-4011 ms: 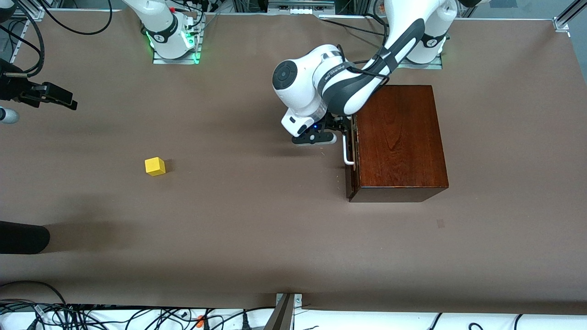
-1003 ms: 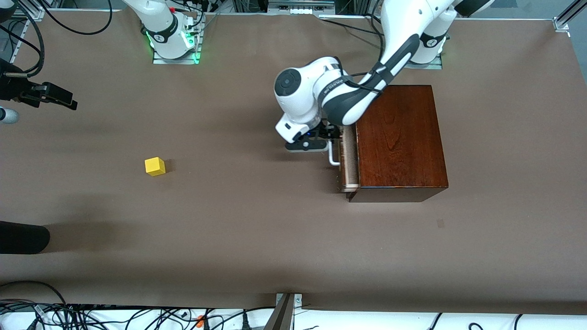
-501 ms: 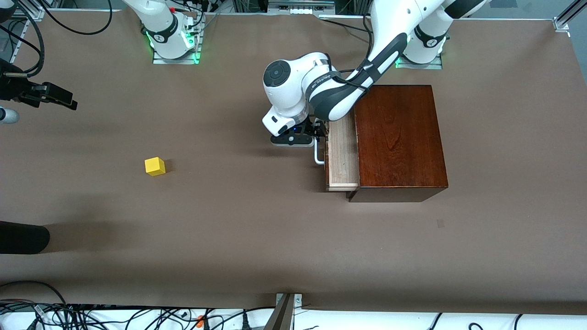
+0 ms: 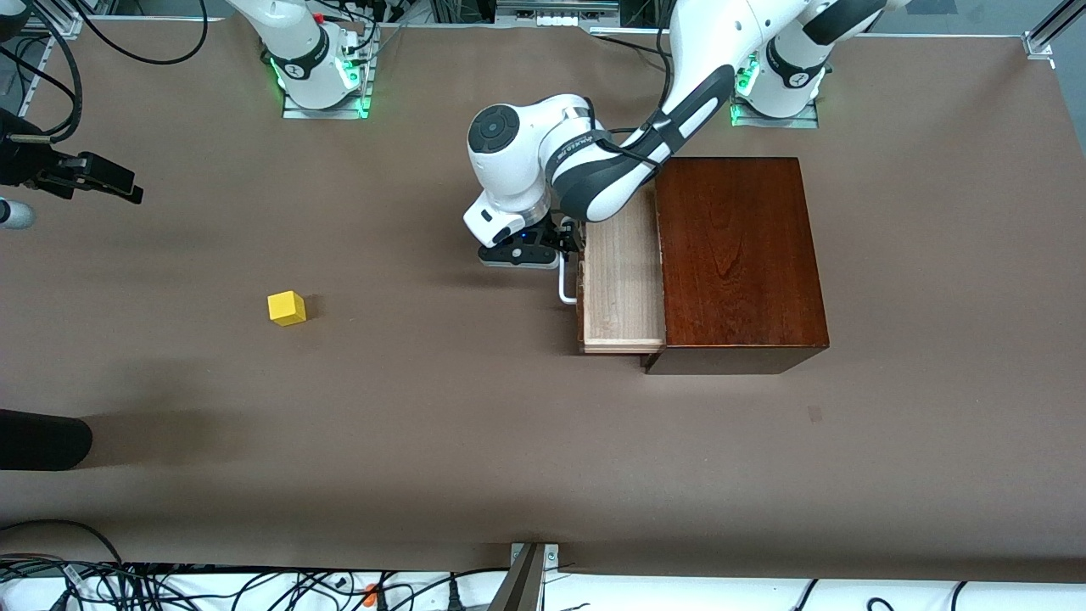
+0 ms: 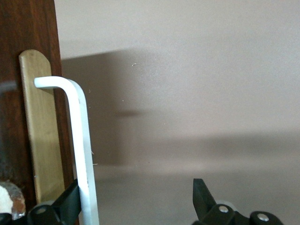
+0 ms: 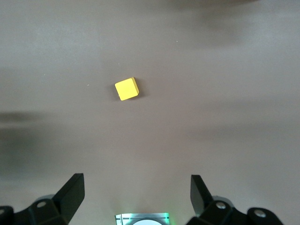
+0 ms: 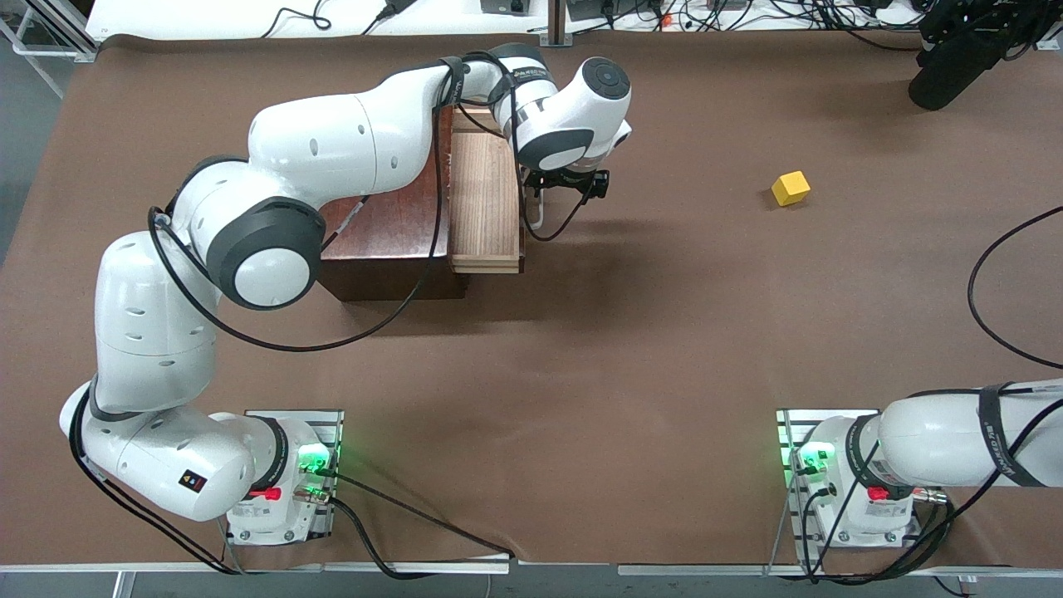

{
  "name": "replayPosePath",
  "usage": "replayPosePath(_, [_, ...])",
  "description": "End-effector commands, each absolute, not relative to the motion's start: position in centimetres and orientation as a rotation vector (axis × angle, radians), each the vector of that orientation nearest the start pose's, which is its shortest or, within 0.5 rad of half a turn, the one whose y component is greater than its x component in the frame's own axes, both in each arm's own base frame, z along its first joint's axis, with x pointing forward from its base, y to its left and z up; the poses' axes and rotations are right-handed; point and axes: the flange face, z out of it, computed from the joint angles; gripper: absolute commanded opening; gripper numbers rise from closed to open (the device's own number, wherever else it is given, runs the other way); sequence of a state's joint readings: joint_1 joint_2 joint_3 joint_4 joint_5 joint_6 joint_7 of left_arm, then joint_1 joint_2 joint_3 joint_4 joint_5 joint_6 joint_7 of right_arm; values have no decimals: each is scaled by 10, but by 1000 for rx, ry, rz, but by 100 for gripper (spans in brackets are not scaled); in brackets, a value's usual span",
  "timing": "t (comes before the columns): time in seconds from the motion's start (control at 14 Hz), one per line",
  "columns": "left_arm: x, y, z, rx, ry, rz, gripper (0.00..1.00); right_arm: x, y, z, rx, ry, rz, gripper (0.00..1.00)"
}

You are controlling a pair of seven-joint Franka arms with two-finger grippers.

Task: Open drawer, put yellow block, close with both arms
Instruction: 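Pull the drawer open by its handle with the left gripper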

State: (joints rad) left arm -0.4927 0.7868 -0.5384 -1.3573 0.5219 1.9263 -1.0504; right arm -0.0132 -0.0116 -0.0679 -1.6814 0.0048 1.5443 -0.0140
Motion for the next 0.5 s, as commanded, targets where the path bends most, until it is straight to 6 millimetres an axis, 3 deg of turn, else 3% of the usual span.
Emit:
replayPosePath(0.0, [473,-571,295,-3060,74,-47,100,537,-45,584,-3103,124,191,100])
replayPosePath(0.43, [465,-586,295,-3106,68,-84,100,538,-44,584,-3103,101,189,100])
